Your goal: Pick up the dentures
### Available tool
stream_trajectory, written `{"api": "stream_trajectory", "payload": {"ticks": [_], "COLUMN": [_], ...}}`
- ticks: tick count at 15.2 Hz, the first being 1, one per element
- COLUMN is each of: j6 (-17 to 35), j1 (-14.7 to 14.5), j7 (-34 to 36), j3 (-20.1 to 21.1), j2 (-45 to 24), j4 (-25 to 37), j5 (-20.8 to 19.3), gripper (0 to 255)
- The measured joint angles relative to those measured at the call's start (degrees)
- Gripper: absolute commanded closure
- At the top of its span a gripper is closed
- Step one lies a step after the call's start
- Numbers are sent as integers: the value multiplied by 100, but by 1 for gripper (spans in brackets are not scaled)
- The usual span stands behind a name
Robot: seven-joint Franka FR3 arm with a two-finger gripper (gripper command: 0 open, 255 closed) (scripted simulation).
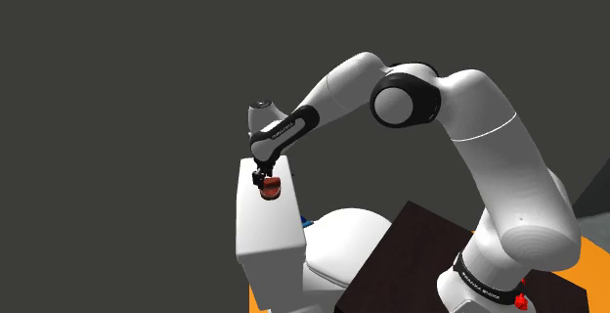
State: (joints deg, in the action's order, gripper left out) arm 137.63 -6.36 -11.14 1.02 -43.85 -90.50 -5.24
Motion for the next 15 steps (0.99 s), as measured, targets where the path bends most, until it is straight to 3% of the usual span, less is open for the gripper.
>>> {"api": "stream_trajectory", "payload": {"ticks": [15], "j6": [-259], "j1": [0], "j7": [-19], "j3": [27], "j2": [304], "j4": [-26], "j5": [19], "gripper": [255]}}
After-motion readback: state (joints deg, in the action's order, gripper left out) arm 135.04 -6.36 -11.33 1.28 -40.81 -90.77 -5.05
